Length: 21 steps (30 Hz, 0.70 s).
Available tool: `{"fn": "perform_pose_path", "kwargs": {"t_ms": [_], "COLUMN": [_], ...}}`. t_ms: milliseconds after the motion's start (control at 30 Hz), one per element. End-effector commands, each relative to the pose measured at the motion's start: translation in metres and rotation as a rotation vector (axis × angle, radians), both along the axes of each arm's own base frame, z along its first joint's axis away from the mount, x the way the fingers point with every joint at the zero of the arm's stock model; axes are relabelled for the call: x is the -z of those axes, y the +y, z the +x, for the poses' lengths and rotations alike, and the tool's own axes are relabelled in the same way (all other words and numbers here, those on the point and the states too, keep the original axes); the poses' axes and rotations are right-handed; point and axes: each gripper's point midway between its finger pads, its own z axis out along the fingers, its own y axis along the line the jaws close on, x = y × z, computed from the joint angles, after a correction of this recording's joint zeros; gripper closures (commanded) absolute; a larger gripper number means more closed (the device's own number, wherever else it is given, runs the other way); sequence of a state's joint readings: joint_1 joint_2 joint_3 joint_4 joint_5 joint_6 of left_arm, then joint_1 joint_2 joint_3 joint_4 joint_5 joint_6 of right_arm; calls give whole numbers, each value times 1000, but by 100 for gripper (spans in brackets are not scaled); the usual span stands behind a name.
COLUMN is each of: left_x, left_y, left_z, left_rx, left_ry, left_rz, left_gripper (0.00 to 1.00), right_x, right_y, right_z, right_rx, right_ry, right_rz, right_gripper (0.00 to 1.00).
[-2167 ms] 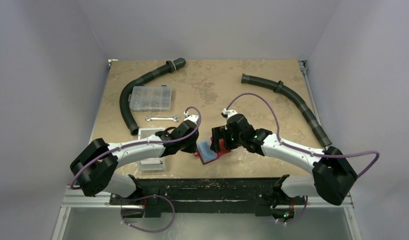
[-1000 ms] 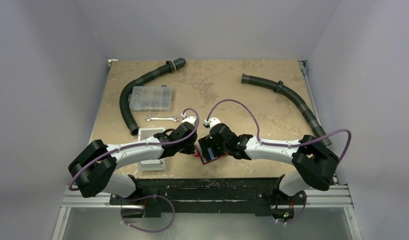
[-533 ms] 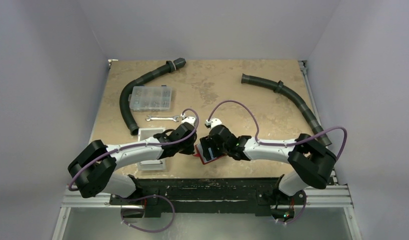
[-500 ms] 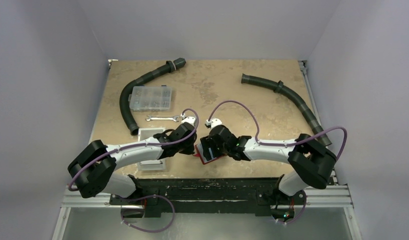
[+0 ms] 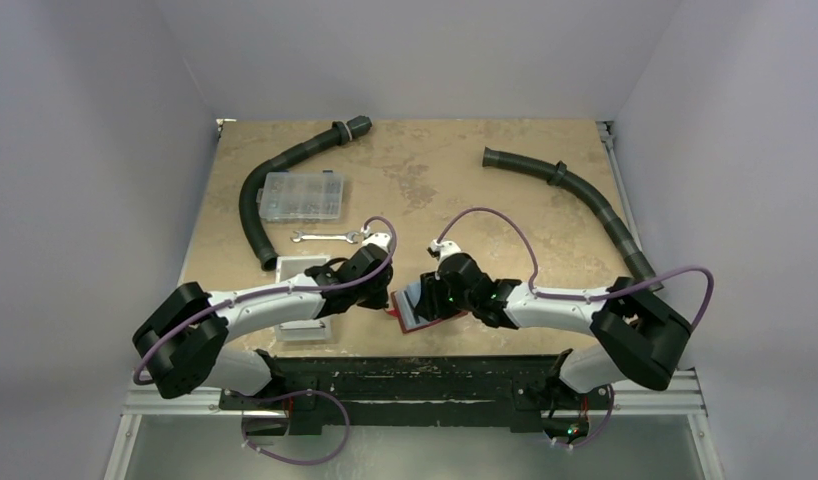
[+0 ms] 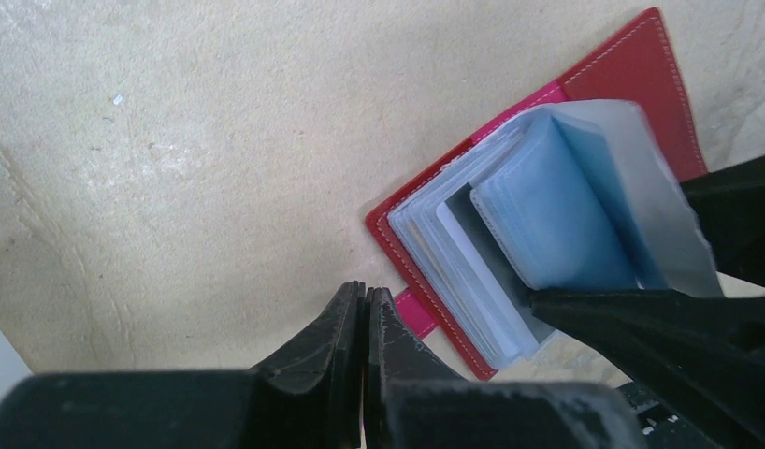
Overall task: Put the credit cards into the card holder
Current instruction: Open the card holder at the center of the board.
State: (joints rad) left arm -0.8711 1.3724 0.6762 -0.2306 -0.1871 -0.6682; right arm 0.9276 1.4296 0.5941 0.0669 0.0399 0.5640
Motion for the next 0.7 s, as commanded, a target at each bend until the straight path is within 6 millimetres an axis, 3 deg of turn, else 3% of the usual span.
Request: {"fn": "perform_pose_path", "kwargs": {"t_ms": [0, 133, 267, 333, 433, 533, 667], "left_x": [-46, -78, -93, -83, -60, -41, -32], "left_y": [-24, -40, -59, -66, -74, -75, -73], "left_z": [11, 15, 15, 14, 11, 9, 6], "left_rx": [45, 57, 81, 92, 112, 100, 72], "left_ry": [-67, -89, -88, -57, 6, 44, 56], "left_rz": [-106, -193, -291, -299, -287, -269, -296], "left_gripper": [91, 73, 71, 87, 99, 100, 100], "right_x": [-15, -19, -19, -17, -15, -17, -16], "right_y": [8, 5, 2, 1, 0, 0, -1], "right_z": [1, 3, 4, 5, 4, 4, 5], "right_rx": [-8, -2, 8, 10, 14, 22, 26], "right_ry": [31, 53, 83, 88, 96, 98, 101], "right_rz": [138, 185, 232, 236, 240, 258, 255], "right_gripper": [74, 75, 75, 75, 75, 75, 75]}}
